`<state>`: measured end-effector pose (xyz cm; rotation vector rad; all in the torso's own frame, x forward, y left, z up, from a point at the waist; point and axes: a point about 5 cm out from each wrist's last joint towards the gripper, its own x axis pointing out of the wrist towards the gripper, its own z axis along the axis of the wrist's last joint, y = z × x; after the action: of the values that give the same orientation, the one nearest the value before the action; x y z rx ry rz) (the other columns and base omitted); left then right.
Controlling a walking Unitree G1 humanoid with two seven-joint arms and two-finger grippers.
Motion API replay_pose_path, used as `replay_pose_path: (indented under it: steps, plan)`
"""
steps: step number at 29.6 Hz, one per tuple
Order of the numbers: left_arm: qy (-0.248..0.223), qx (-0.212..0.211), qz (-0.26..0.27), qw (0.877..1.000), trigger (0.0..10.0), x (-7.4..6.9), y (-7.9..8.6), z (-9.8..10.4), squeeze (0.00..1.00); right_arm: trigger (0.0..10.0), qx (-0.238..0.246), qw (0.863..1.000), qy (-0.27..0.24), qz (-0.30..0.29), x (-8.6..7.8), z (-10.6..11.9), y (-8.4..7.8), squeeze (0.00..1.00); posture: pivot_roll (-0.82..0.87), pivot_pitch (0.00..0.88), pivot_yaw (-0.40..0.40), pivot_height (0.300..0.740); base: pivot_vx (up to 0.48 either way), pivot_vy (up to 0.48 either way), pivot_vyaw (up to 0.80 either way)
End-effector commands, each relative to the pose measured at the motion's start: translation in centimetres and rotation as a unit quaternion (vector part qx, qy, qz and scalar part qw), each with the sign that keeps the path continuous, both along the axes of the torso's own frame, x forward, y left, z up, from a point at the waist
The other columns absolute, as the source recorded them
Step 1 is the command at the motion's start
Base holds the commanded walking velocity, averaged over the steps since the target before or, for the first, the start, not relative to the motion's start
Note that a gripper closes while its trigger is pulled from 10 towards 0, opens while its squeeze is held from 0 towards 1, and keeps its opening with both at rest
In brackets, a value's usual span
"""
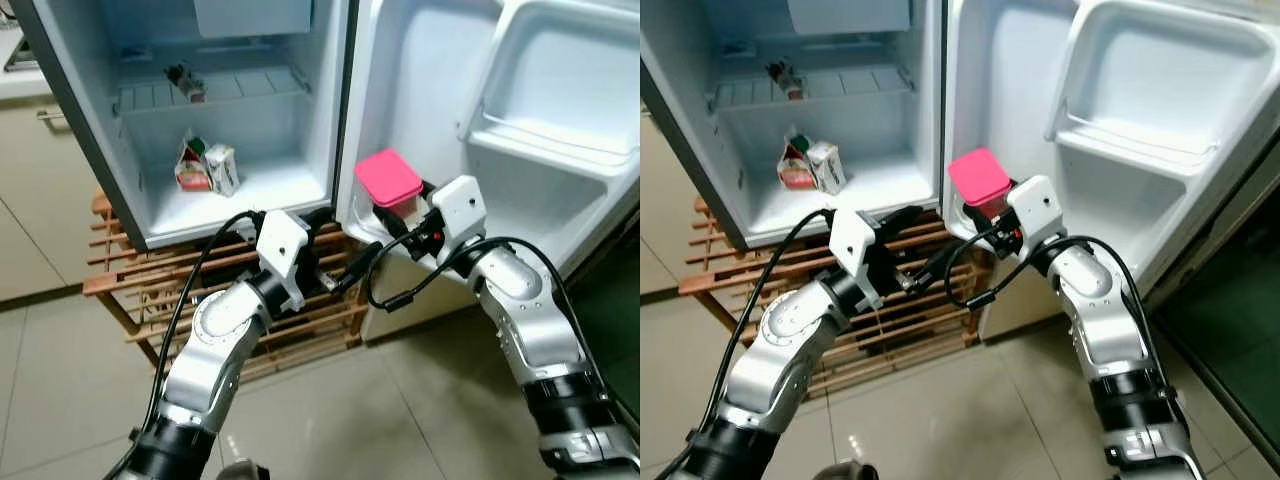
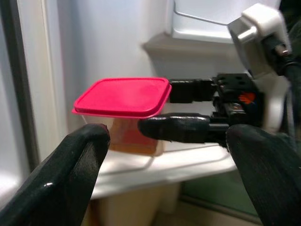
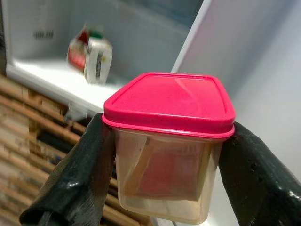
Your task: Restocking fridge
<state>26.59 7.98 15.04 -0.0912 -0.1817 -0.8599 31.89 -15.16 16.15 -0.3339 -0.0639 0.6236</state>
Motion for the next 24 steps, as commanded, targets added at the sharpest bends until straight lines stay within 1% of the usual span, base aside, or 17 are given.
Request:
replay_pose_path:
  steps: [1,4,5,6,7,9,11,15,17,20,21,22,24]
  plan:
    - [-0.007,-0.02,-0.027,0.999,10.0,-0.9,-0.6,0.7,0.0,0.0,-0.03,0.999,-0.013,0.02,0.0,0.5,-0.4,0.0,-0.1,0.101,-0.094,0.74,0.0,0.0,0.0]
    - [-0.004,-0.028,-0.04,0.999,10.0,-1.8,-0.5,0.8,0.0,0.0,-0.057,0.998,-0.027,0.031,0.1,0.7,-0.7,0.0,-0.09,0.125,-0.097,0.74,0.0,0.0,0.0]
    - [-0.002,-0.028,-0.044,0.999,10.0,-2.4,-0.3,0.7,0.0,0.0,-0.077,0.995,-0.048,0.031,0.4,1.2,-0.8,0.0,-0.09,0.14,-0.094,0.74,0.0,0.0,0.0]
    - [-0.002,-0.028,-0.044,0.999,10.0,-2.4,-0.3,0.7,0.0,0.0,-0.077,0.995,-0.048,0.031,0.4,1.2,-0.8,0.0,-0.09,0.14,-0.094,0.74,0.0,0.0,0.0]
    - [-0.001,-0.029,-0.044,0.999,10.0,-2.8,-0.2,0.8,0.0,0.0,-0.09,0.993,-0.064,0.026,0.5,1.5,-0.9,0.0,-0.08,0.146,-0.091,0.74,0.0,0.0,0.0]
    - [0.005,-0.031,-0.045,0.999,10.0,-3.5,0.2,0.8,0.0,0.0,-0.122,0.987,-0.1,-0.002,1.1,2.2,-1.2,0.0,-0.07,0.156,-0.087,0.74,0.0,0.0,0.0]
    - [0.011,-0.031,-0.038,0.999,10.0,-4.1,0.8,0.9,0.0,0.0,-0.142,0.982,-0.124,-0.028,1.5,2.7,-1.4,0.0,-0.07,0.167,-0.082,0.74,0.0,0.0,0.0]
    - [0.017,-0.026,-0.018,0.999,10.0,-5.2,1.7,1.1,0.0,0.0,-0.162,0.972,-0.164,-0.051,1.6,3.3,-1.6,0.0,-0.05,0.197,-0.07,0.74,0.0,0.0,0.0]
    - [0.019,-0.022,-0.008,1.0,10.0,-5.7,2.2,1.3,0.0,0.0,-0.16,0.97,-0.177,-0.055,1.6,3.3,-1.5,0.0,-0.04,0.207,-0.067,0.74,0.0,0.0,0.0]
    - [0.024,-0.019,-0.004,1.0,10.0,-6.3,2.6,1.6,0.0,0.0,-0.158,0.97,-0.182,-0.031,1.4,2.8,-0.9,0.0,-0.02,0.229,-0.054,0.74,0.0,0.0,0.0]
    - [0.024,-0.019,-0.004,1.0,10.0,-6.3,2.6,1.6,0.0,0.0,-0.158,0.97,-0.182,-0.031,1.4,2.8,-0.9,0.0,-0.02,0.229,-0.054,0.74,0.0,0.0,0.0]
    - [0.025,-0.018,-0.002,1.0,10.0,-6.7,2.7,1.8,0.0,0.0,-0.158,0.968,-0.193,-0.009,1.1,2.6,-0.4,0.0,-0.02,0.236,-0.05,0.74,0.0,0.0,0.0]
    - [0.027,-0.016,-0.001,0.999,10.0,-6.8,2.7,1.9,0.0,0.0,-0.157,0.969,-0.192,0.0,1.1,2.5,-0.2,0.0,-0.01,0.241,-0.048,0.74,0.0,0.0,0.0]
